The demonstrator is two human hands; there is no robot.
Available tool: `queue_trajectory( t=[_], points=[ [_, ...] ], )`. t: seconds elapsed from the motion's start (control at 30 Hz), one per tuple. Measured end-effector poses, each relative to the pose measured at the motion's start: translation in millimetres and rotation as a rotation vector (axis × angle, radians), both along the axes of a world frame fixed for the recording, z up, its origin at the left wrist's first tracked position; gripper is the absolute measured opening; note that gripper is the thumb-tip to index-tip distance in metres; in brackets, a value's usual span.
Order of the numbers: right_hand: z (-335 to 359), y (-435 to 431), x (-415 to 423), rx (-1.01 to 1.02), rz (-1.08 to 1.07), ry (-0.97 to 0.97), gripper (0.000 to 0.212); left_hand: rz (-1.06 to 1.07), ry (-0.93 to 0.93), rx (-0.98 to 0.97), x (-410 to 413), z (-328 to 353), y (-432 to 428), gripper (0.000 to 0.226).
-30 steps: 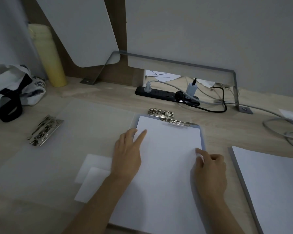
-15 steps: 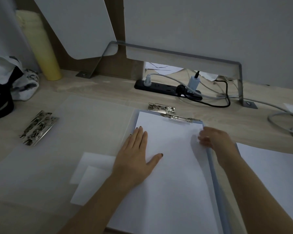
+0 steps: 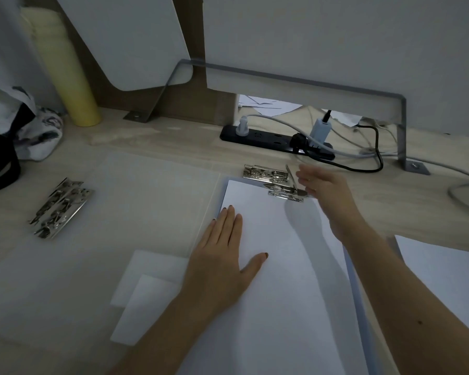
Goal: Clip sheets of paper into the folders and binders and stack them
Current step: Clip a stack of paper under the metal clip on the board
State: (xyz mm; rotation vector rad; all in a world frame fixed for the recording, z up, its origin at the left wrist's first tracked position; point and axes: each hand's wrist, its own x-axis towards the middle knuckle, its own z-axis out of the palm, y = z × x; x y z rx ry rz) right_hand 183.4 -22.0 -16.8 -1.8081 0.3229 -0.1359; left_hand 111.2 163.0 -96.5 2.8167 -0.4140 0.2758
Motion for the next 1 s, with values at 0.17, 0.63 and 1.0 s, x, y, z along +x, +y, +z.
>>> queue_trajectory(
  t=[0.17,0.63,1.0],
  points=[
    [-16,13,6,-0.3,0.099,-0.09,0.039,-0.003,0.002,0.006,2,0,1,0.081],
    [-62,32,3,-0.948,0.256,-0.186,0.042,0.014,0.008,0.036,3,-2,0,0.081],
    [-71,37,4,-1.0,0.239,-0.161,0.045,-0.009,0.016,-0.011,2,-2,1,0.079]
  ],
)
